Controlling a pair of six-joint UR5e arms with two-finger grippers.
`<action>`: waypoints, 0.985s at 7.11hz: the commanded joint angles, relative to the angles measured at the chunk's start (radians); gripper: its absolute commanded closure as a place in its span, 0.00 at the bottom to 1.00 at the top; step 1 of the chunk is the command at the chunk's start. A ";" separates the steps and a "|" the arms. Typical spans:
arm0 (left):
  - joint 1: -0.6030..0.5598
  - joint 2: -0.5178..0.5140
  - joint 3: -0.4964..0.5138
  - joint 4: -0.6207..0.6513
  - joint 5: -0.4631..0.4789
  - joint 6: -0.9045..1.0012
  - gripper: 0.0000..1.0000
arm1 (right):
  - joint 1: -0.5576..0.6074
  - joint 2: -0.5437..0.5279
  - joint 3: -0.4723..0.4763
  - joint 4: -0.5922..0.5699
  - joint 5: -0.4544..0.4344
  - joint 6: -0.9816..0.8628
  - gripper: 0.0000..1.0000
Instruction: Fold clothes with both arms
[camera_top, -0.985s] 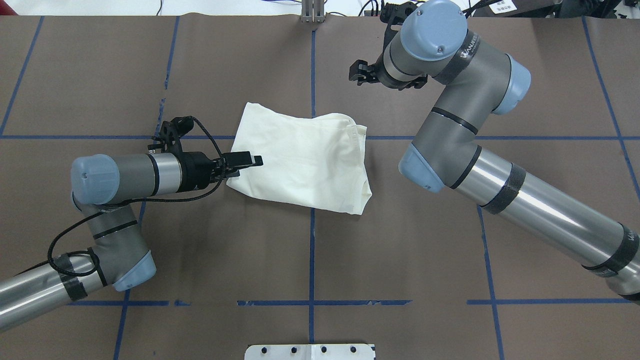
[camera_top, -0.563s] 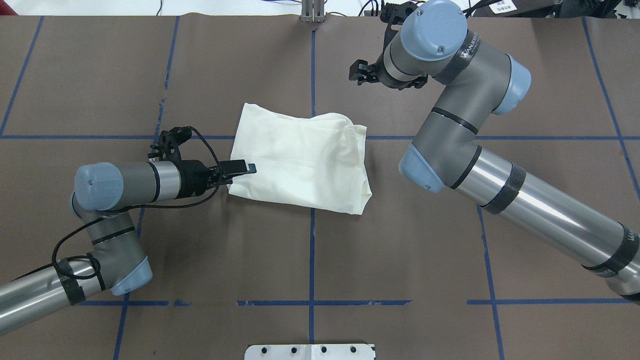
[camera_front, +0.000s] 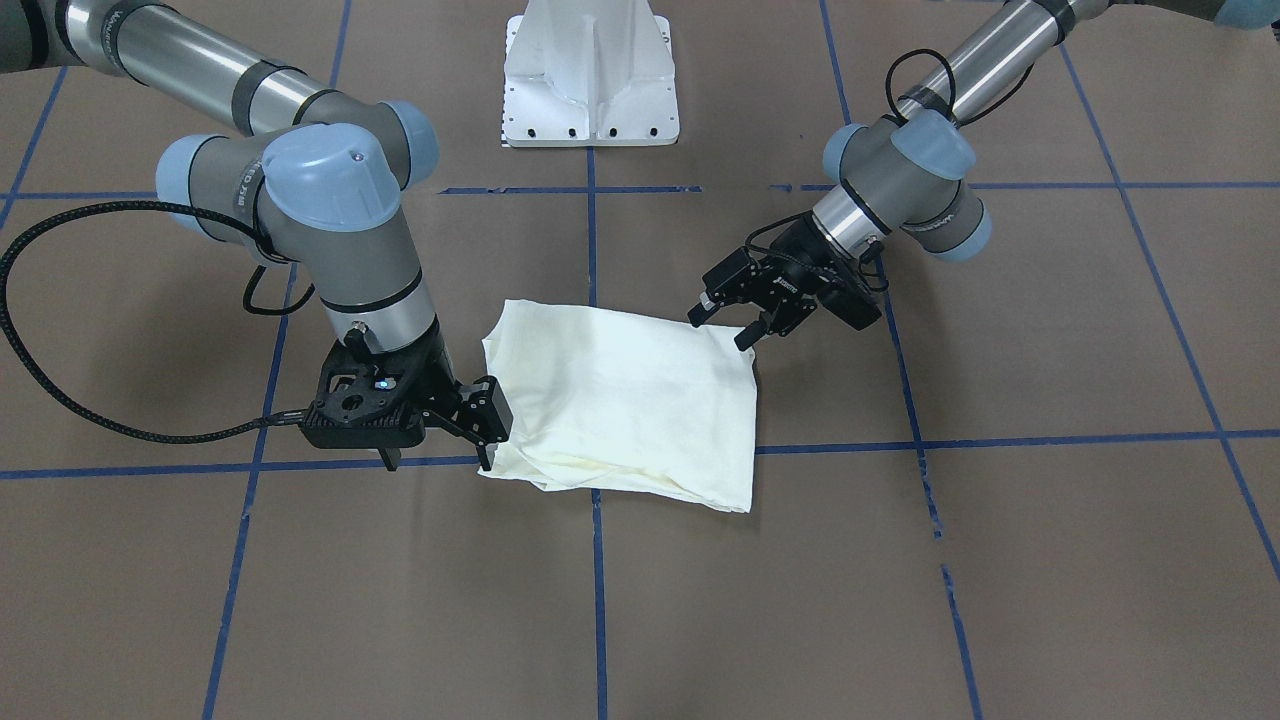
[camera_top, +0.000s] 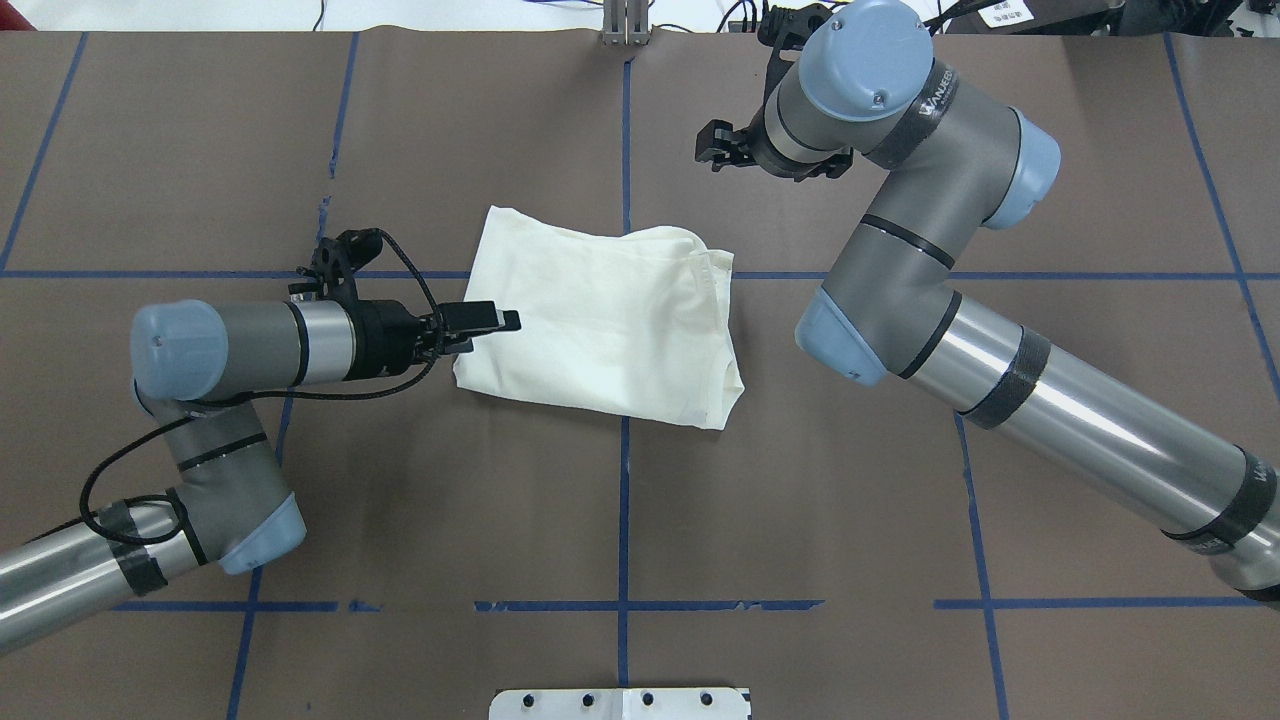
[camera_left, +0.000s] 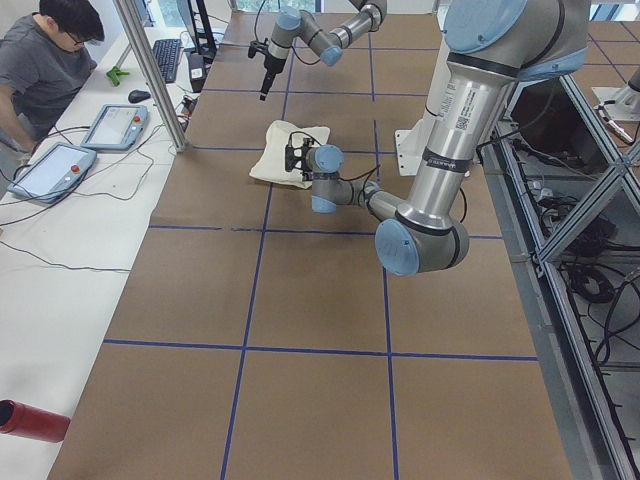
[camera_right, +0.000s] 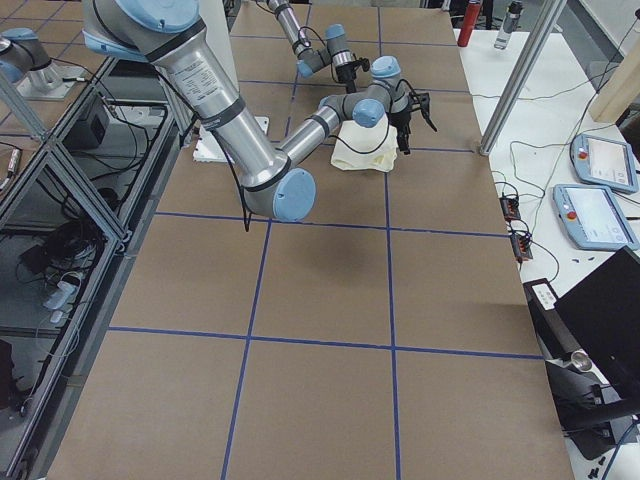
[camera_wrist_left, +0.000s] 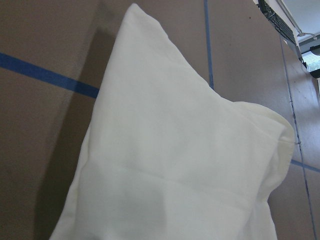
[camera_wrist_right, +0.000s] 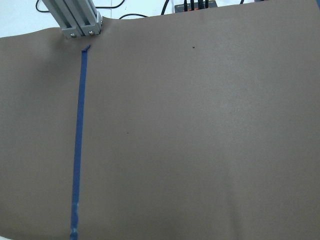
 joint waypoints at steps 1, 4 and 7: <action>-0.171 0.035 -0.055 0.017 -0.246 0.074 0.01 | -0.060 0.035 0.000 -0.019 -0.009 0.042 0.00; -0.194 0.096 -0.076 0.017 -0.295 0.185 0.01 | -0.218 0.097 -0.014 -0.179 -0.186 0.076 0.00; -0.192 0.098 -0.076 0.017 -0.289 0.184 0.01 | -0.238 0.097 -0.153 -0.173 -0.260 0.051 0.00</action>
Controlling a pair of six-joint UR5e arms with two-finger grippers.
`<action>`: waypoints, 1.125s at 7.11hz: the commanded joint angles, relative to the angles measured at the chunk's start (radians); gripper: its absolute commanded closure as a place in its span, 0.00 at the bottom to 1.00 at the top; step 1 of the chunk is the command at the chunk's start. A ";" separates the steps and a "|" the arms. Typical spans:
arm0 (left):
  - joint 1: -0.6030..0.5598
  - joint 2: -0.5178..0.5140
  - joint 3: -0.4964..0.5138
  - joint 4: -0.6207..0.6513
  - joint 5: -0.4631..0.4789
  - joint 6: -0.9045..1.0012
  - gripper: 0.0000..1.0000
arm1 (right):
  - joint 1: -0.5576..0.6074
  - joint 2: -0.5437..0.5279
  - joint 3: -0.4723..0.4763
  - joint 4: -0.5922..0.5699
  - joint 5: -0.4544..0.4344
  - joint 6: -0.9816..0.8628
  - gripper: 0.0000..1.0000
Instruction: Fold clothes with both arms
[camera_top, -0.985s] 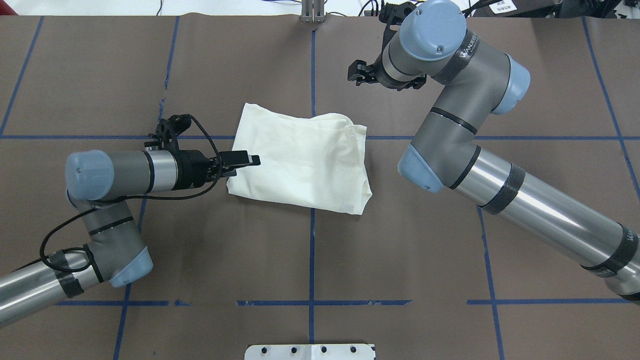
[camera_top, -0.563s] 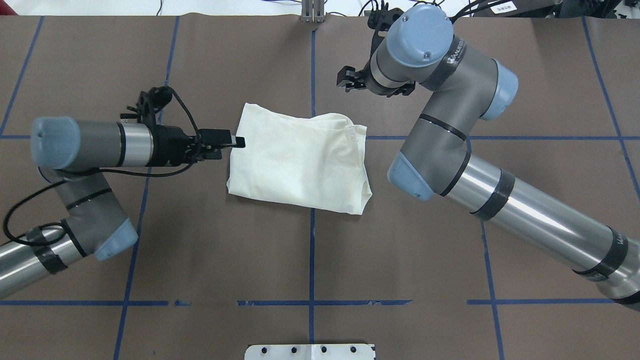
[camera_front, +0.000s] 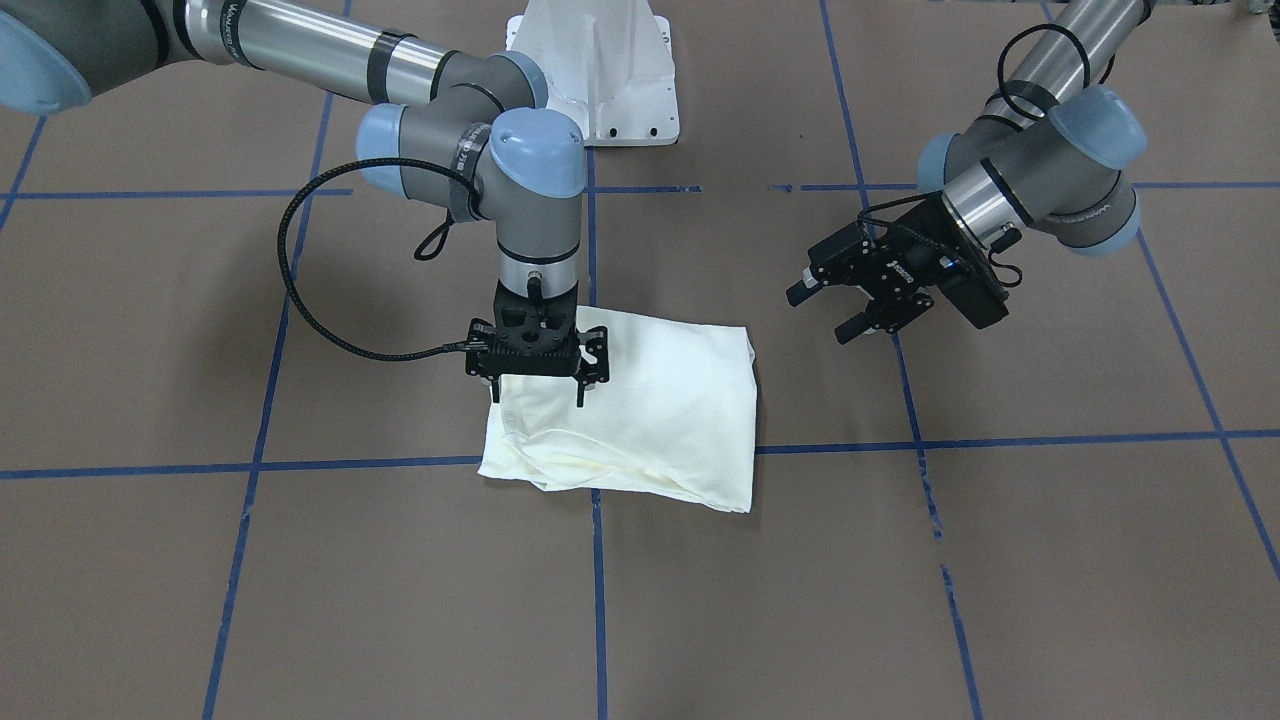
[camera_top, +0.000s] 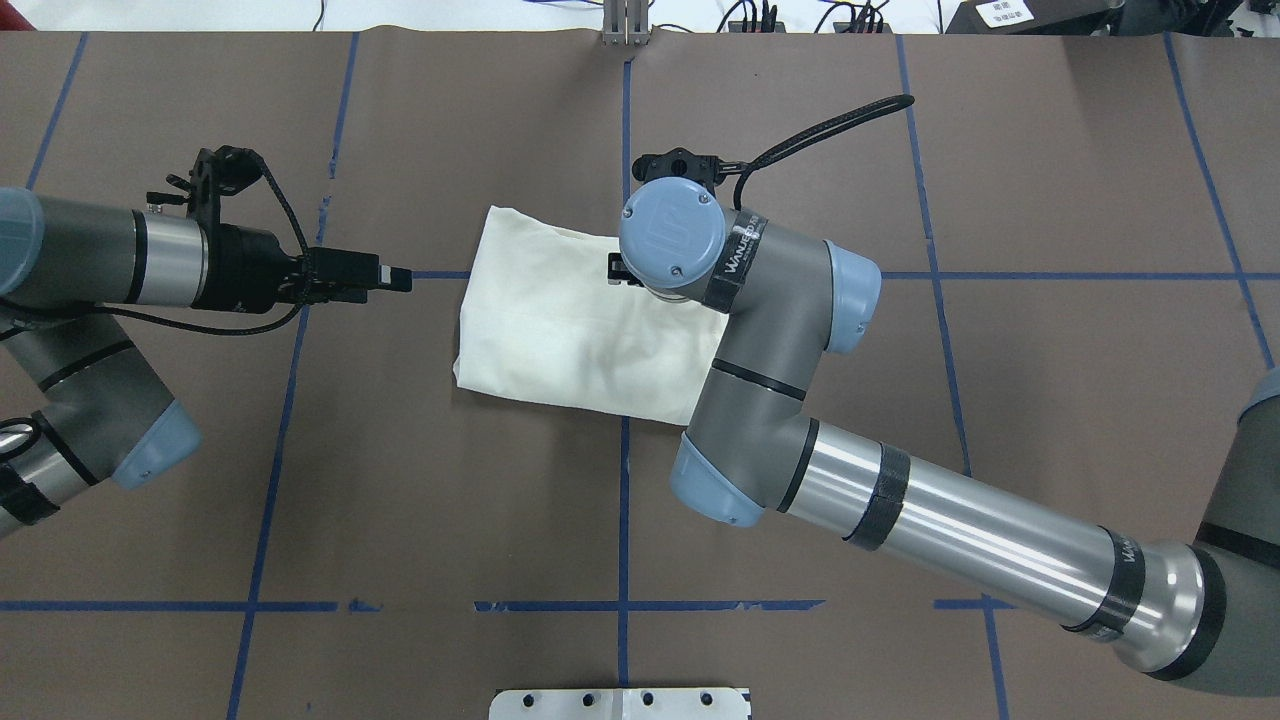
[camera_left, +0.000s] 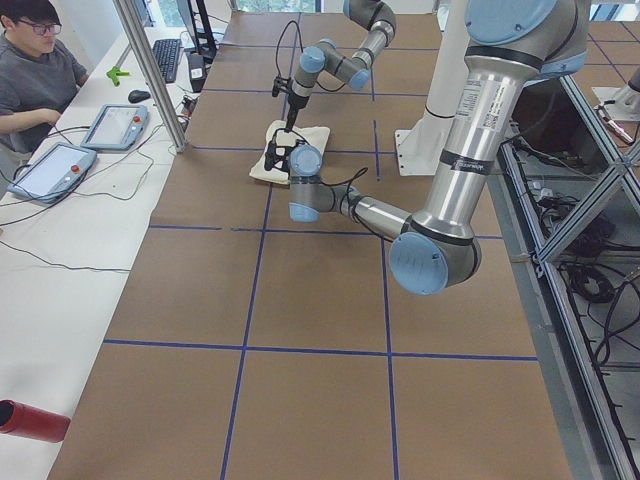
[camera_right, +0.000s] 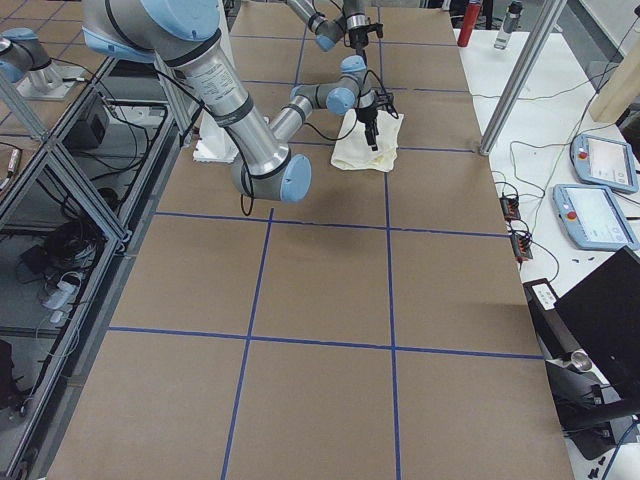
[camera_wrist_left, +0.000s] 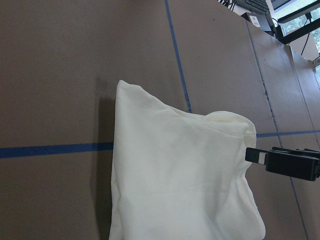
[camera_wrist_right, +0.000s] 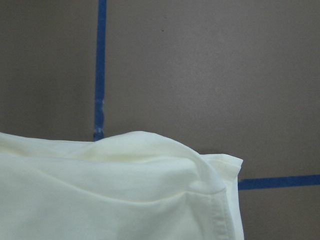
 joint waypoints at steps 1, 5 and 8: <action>0.001 0.001 0.000 0.000 0.002 0.001 0.01 | 0.002 -0.004 -0.085 0.000 -0.058 -0.069 0.00; 0.006 0.001 0.001 0.000 0.032 -0.001 0.01 | 0.135 -0.084 -0.096 0.008 -0.049 -0.299 0.00; 0.003 -0.001 -0.002 0.041 0.042 -0.001 0.01 | 0.294 -0.126 0.099 0.104 0.365 -0.285 0.00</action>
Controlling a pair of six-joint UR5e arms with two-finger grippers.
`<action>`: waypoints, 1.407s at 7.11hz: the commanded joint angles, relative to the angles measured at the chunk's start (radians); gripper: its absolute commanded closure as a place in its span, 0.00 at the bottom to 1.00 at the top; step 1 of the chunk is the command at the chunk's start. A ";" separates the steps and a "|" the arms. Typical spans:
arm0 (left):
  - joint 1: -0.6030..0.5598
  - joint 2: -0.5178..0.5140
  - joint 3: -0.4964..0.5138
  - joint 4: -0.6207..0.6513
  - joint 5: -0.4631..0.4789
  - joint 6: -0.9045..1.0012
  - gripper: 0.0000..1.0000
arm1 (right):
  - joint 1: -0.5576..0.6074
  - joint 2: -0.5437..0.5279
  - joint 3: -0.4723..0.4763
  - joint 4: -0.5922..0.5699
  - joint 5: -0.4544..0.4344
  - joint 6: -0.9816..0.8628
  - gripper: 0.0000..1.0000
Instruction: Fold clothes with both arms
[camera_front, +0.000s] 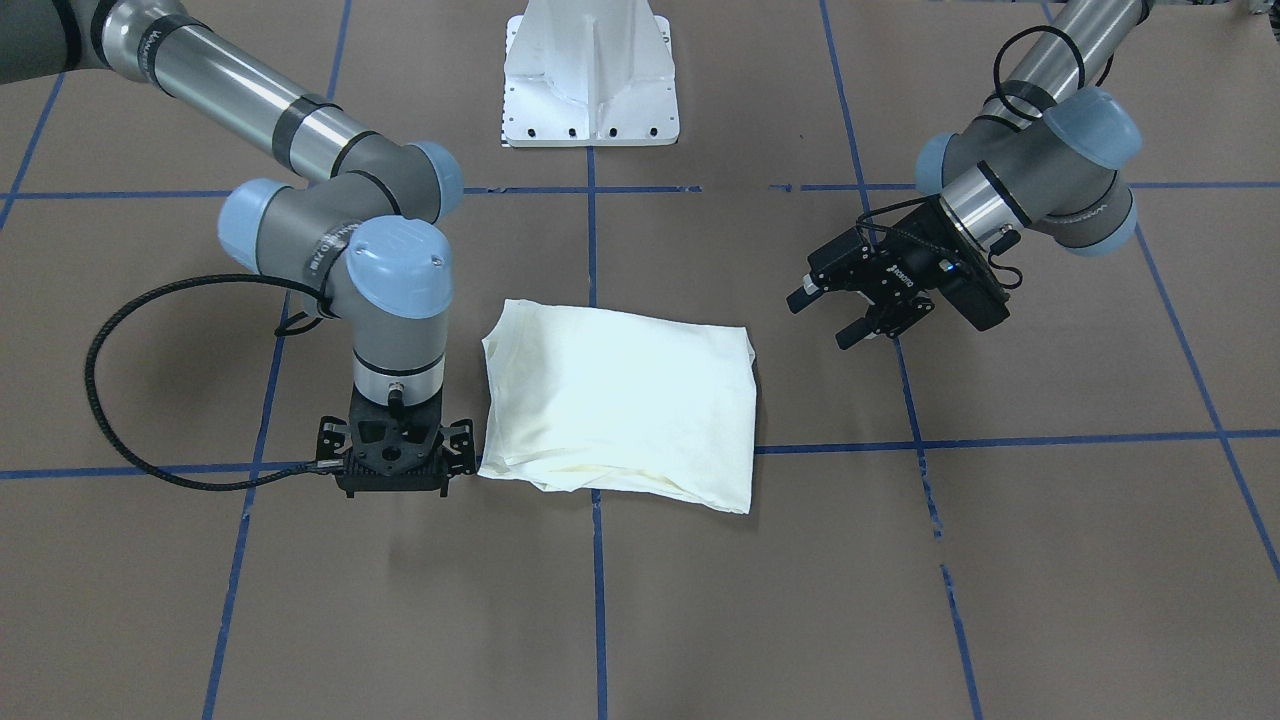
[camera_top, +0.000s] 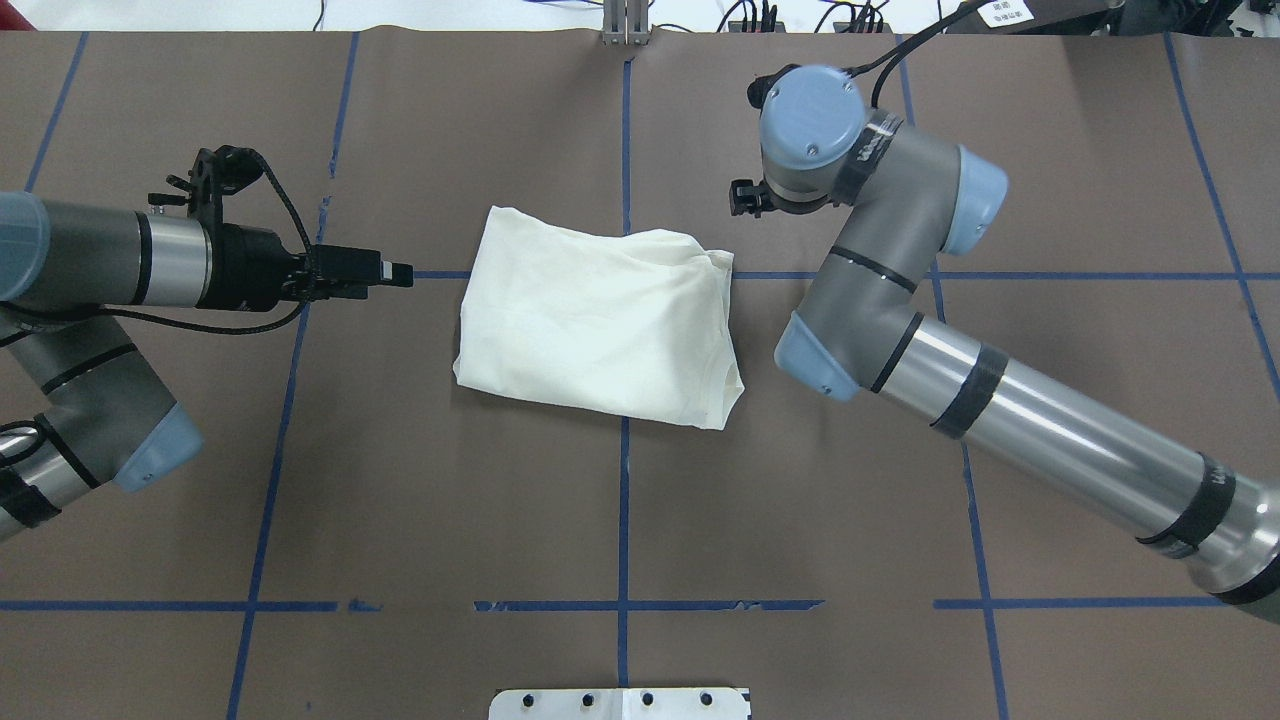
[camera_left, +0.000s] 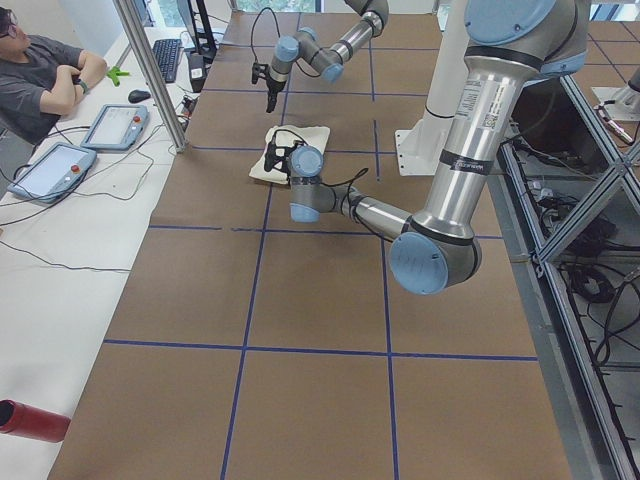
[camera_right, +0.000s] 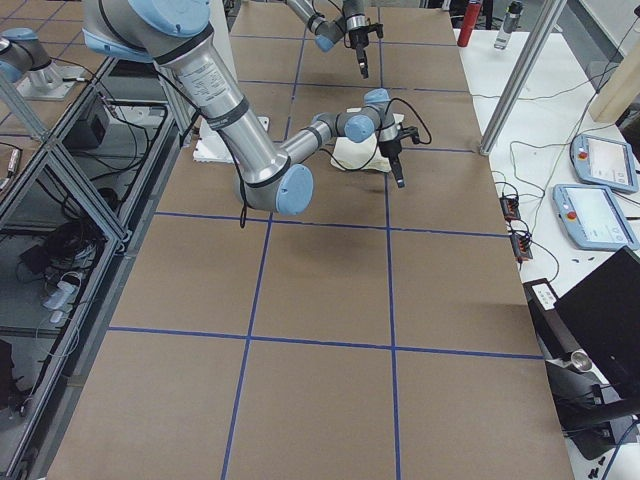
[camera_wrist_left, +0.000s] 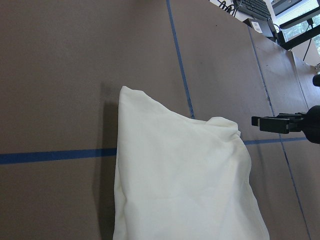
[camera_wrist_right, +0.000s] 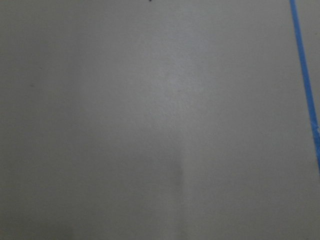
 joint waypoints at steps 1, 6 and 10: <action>-0.011 -0.001 -0.007 0.070 0.010 0.004 0.01 | 0.159 -0.072 0.186 -0.007 0.308 -0.017 0.00; -0.285 0.245 -0.413 0.755 0.003 0.792 0.01 | 0.547 -0.173 0.299 -0.490 0.463 -0.782 0.00; -0.673 0.322 -0.382 1.169 -0.134 1.414 0.01 | 0.724 -0.601 0.308 -0.331 0.589 -0.995 0.00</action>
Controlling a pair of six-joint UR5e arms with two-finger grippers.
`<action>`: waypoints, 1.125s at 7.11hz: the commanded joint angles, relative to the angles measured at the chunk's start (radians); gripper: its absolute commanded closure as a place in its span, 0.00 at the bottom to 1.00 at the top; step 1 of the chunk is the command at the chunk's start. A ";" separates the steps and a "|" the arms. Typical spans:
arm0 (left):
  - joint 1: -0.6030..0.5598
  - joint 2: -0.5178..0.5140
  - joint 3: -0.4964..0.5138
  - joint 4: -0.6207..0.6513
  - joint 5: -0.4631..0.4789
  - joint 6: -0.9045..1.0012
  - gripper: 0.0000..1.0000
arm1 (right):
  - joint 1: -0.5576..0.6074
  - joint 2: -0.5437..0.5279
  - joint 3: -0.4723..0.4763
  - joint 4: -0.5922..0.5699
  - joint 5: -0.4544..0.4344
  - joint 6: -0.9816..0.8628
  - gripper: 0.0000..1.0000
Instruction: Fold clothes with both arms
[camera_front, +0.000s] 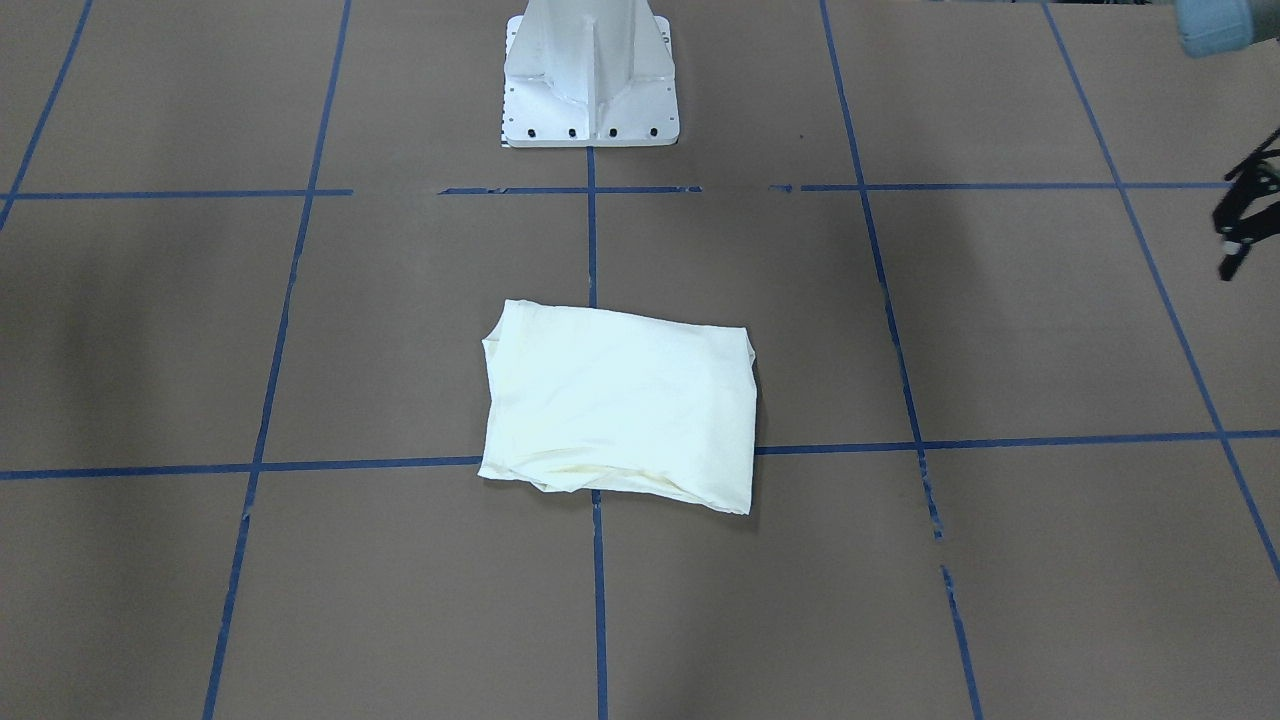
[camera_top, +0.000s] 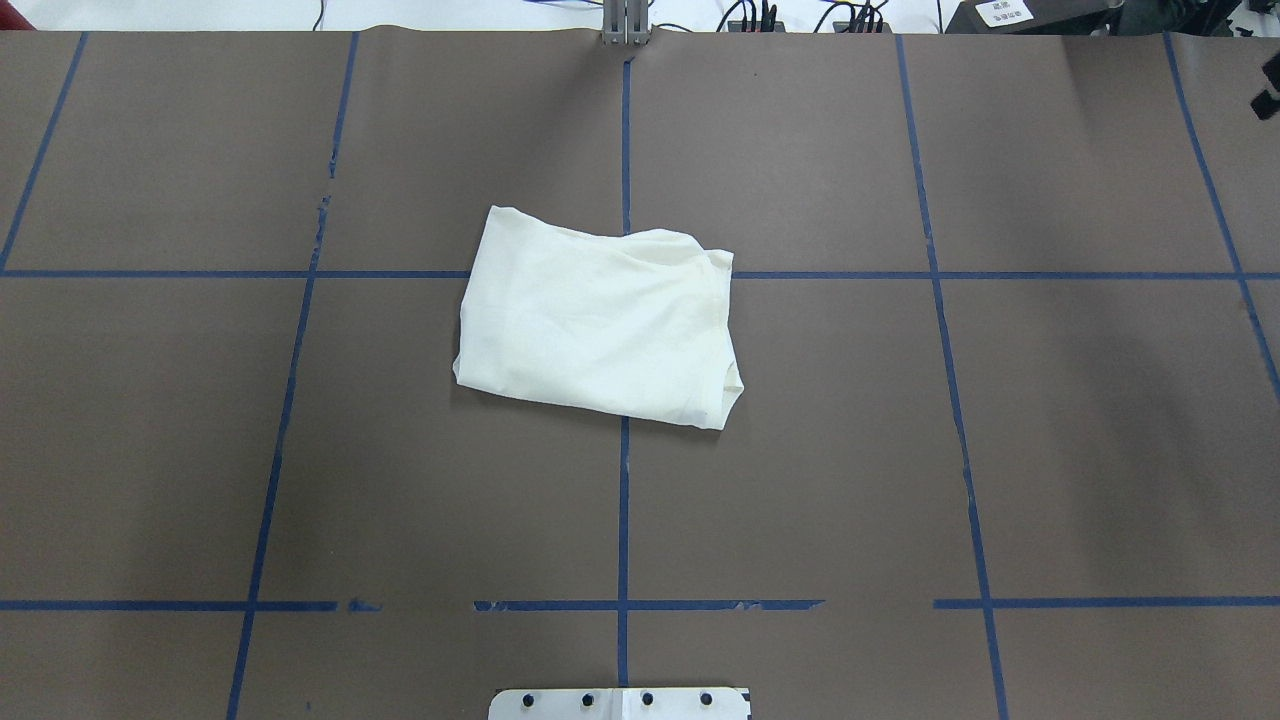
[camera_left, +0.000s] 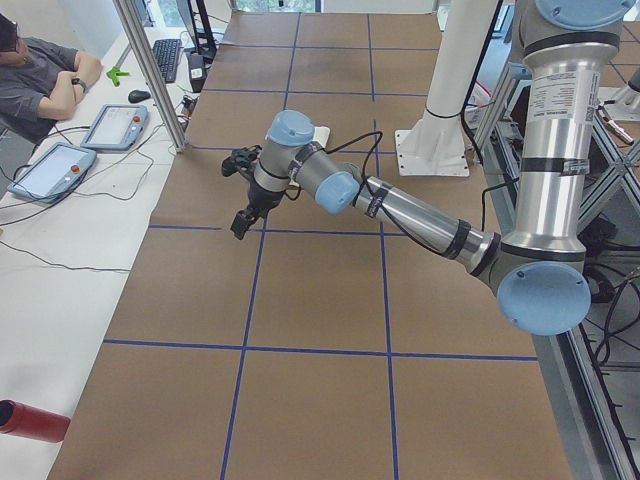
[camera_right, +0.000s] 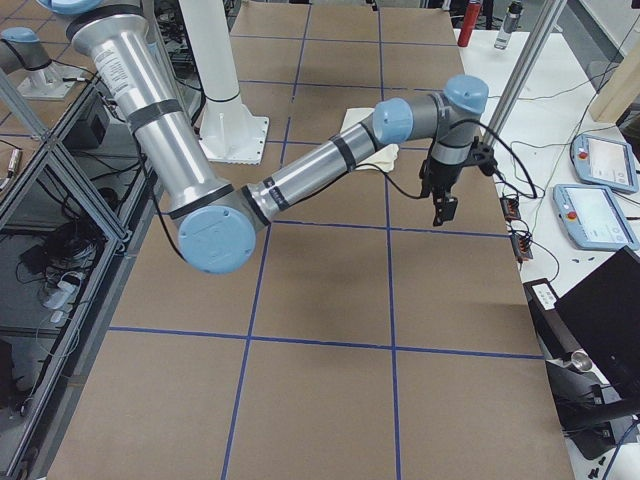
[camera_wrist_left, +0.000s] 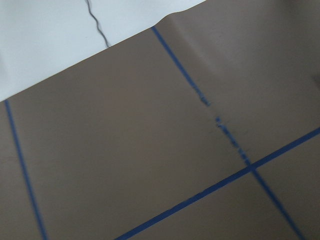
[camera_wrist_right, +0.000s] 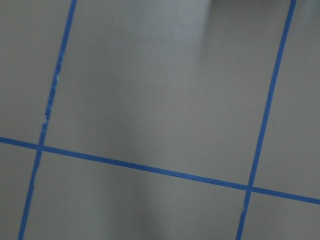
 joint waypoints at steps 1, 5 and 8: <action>-0.112 0.074 0.136 0.053 -0.100 0.070 0.01 | 0.025 -0.303 0.008 0.257 0.010 -0.013 0.00; -0.177 0.146 0.226 0.054 -0.150 0.075 0.01 | 0.085 -0.477 0.058 0.288 0.005 -0.001 0.00; -0.175 0.197 0.209 0.057 -0.152 0.073 0.01 | 0.083 -0.483 0.128 0.223 -0.064 0.038 0.00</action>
